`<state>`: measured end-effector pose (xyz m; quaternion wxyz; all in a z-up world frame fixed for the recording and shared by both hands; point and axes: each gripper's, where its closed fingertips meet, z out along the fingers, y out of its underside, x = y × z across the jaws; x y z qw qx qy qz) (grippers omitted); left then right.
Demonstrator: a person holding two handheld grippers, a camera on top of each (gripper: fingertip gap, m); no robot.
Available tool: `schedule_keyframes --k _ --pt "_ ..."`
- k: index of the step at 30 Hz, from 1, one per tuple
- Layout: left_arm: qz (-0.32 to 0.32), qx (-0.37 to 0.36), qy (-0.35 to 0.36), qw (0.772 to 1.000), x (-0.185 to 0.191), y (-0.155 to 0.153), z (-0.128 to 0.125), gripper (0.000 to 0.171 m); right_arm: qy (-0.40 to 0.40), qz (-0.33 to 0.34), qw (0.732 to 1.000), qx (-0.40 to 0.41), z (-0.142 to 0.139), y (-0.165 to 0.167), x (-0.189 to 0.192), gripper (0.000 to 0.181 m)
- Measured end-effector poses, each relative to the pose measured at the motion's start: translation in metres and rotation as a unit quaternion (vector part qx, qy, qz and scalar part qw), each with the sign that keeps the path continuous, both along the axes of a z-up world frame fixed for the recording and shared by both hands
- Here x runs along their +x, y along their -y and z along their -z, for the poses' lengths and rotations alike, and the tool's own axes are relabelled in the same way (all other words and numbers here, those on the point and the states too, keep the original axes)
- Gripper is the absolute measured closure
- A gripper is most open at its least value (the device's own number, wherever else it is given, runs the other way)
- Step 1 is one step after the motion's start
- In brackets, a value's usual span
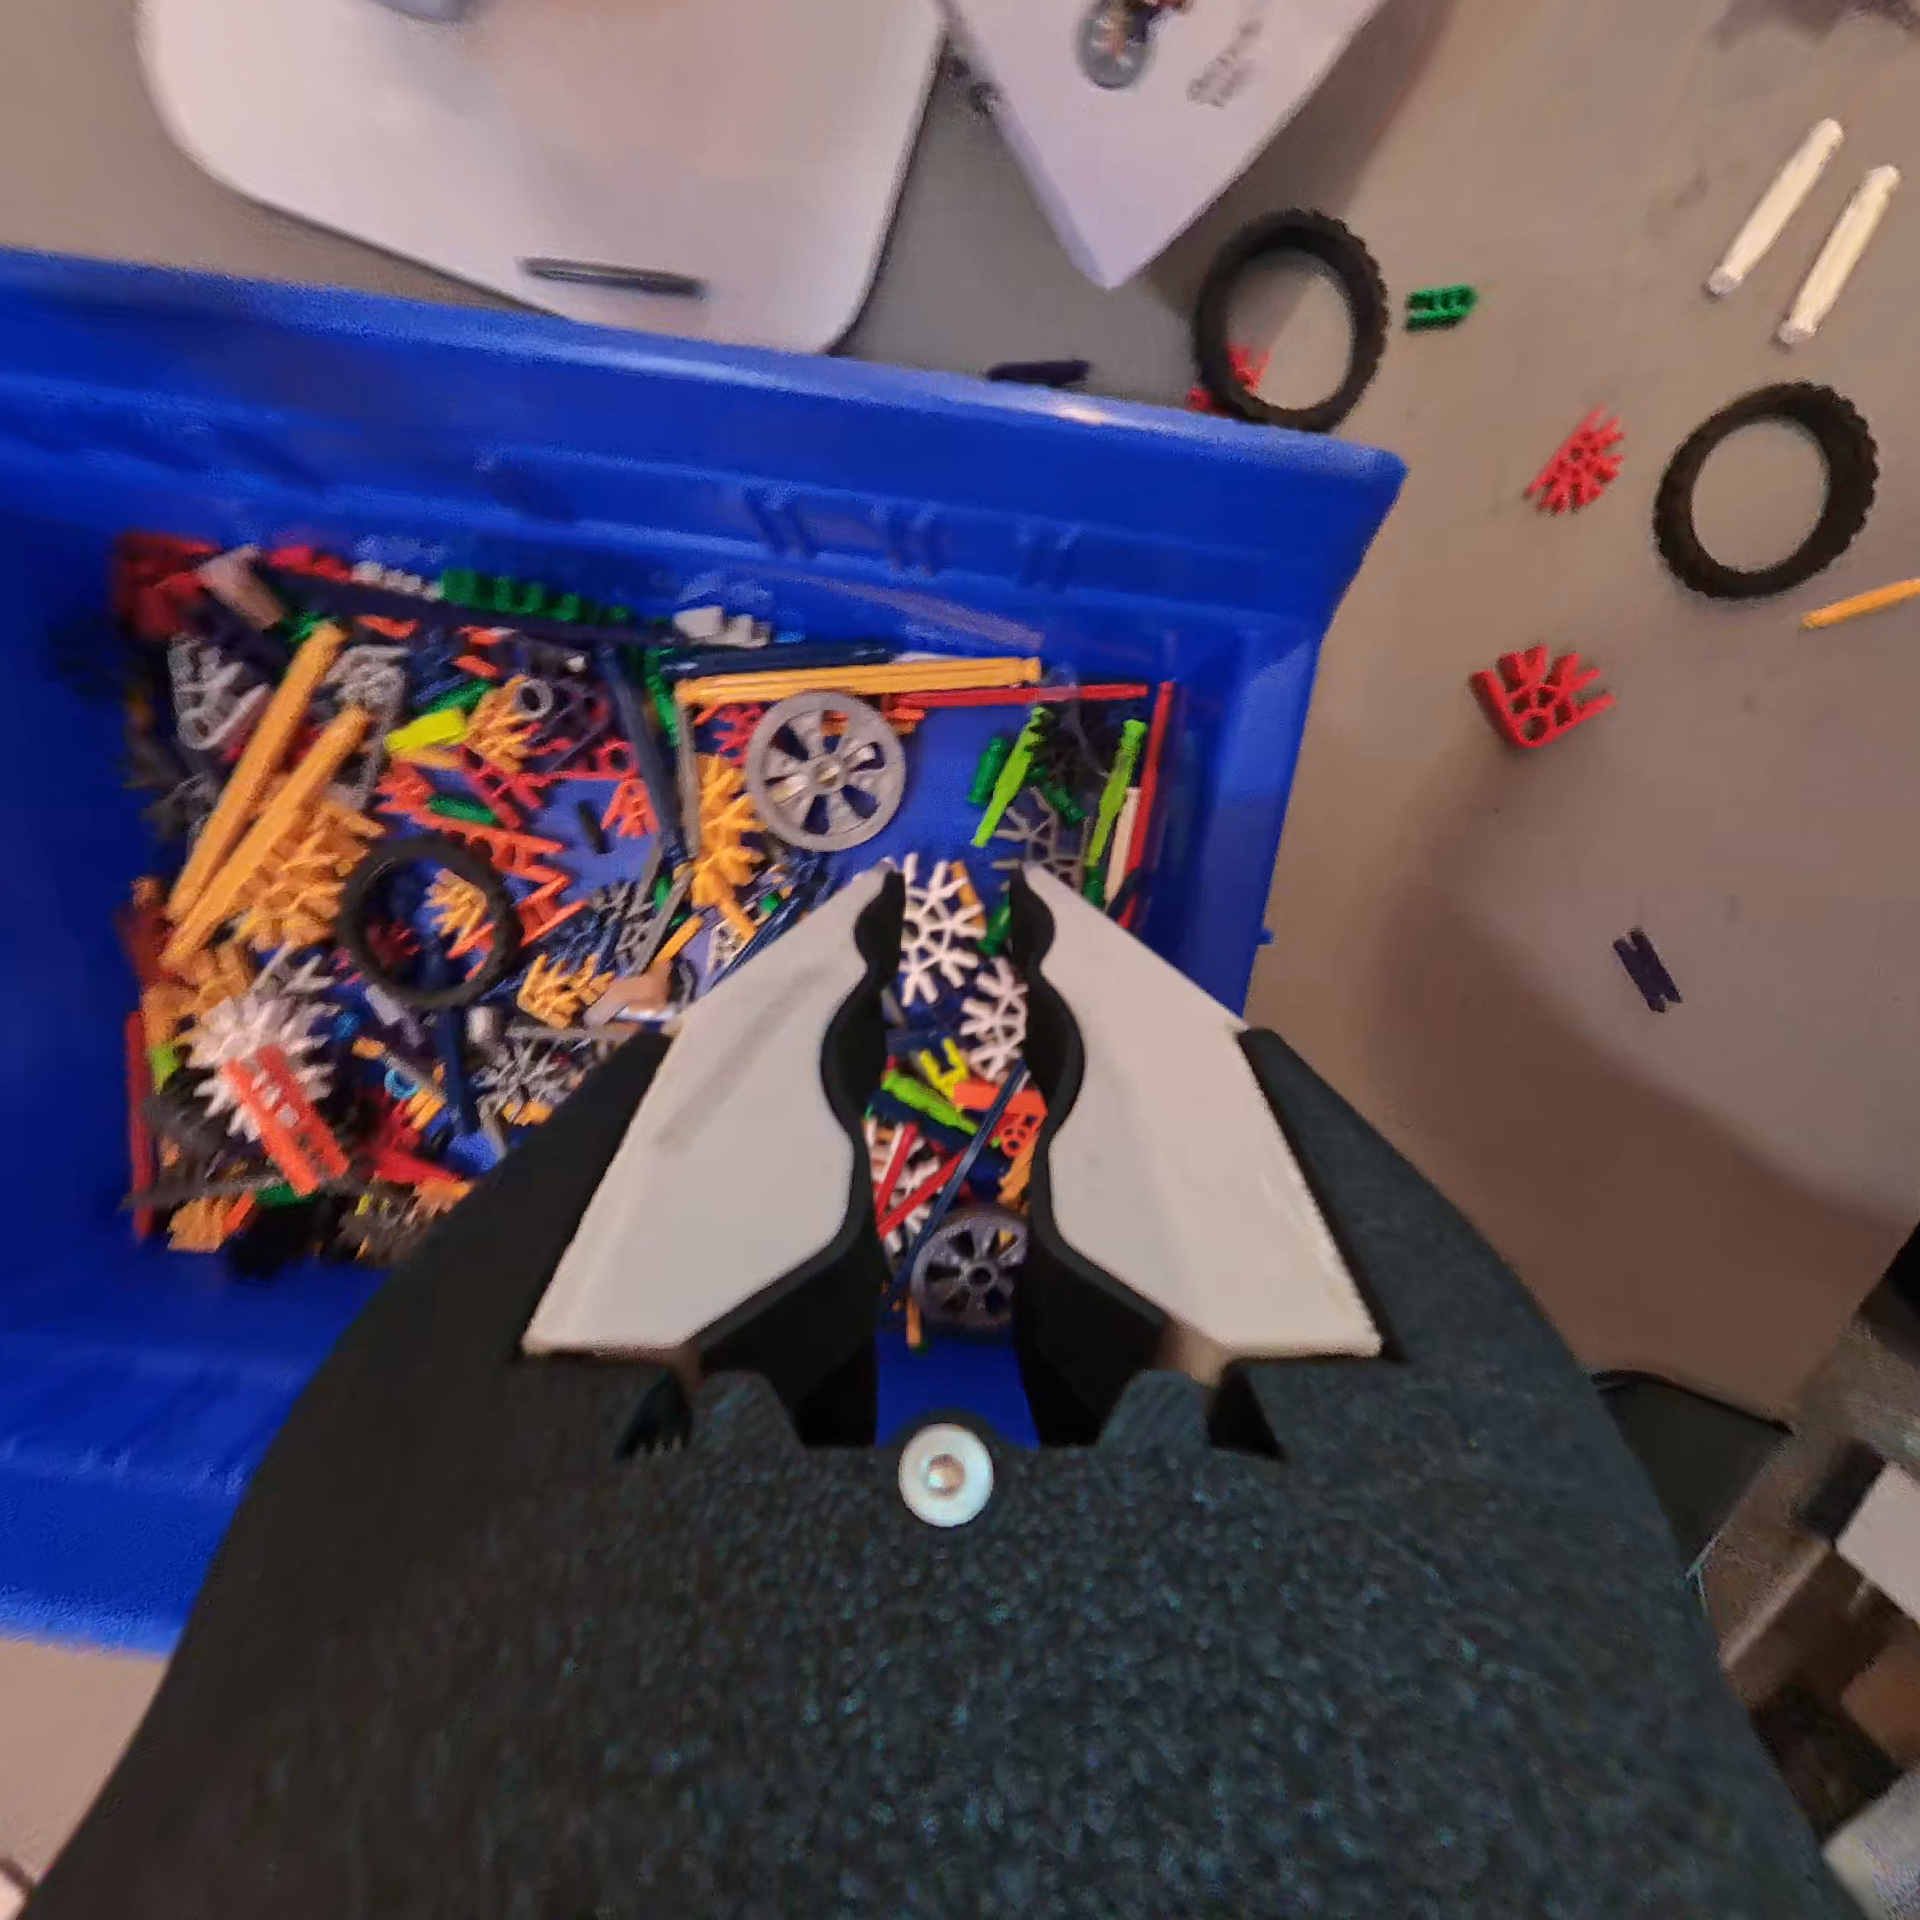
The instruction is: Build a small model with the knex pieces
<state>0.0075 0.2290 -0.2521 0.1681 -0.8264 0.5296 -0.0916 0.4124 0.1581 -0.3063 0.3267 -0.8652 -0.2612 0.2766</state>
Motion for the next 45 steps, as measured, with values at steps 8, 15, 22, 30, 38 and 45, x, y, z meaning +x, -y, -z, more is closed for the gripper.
schedule_keyframes --k 8,15,22,30,38,45 --pt "0.074 -0.046 -0.028 0.996 0.022 0.012 0.037 0.152 0.004 0.004 1.000 -0.004 0.002 -0.001 0.001 0.159" --pt "0.060 -0.049 -0.046 0.996 0.009 0.004 0.042 0.149 0.004 0.009 1.000 -0.006 0.002 -0.002 0.002 0.161" --pt "-0.059 0.039 -0.060 0.996 -0.049 -0.070 0.011 0.142 0.001 0.011 1.000 -0.011 0.002 -0.003 0.002 0.163" --pt "-0.121 0.055 -0.097 0.986 -0.112 -0.118 -0.012 0.125 -0.001 0.012 1.000 -0.012 0.002 -0.003 0.002 0.163" --pt "-0.106 -0.045 -0.121 0.986 -0.110 -0.109 0.019 0.103 -0.004 0.010 1.000 -0.014 0.002 -0.003 0.002 0.163" --pt "-0.112 -0.077 -0.143 0.980 -0.109 -0.114 0.039 0.110 -0.002 0.007 1.000 -0.011 0.002 -0.002 0.001 0.163"
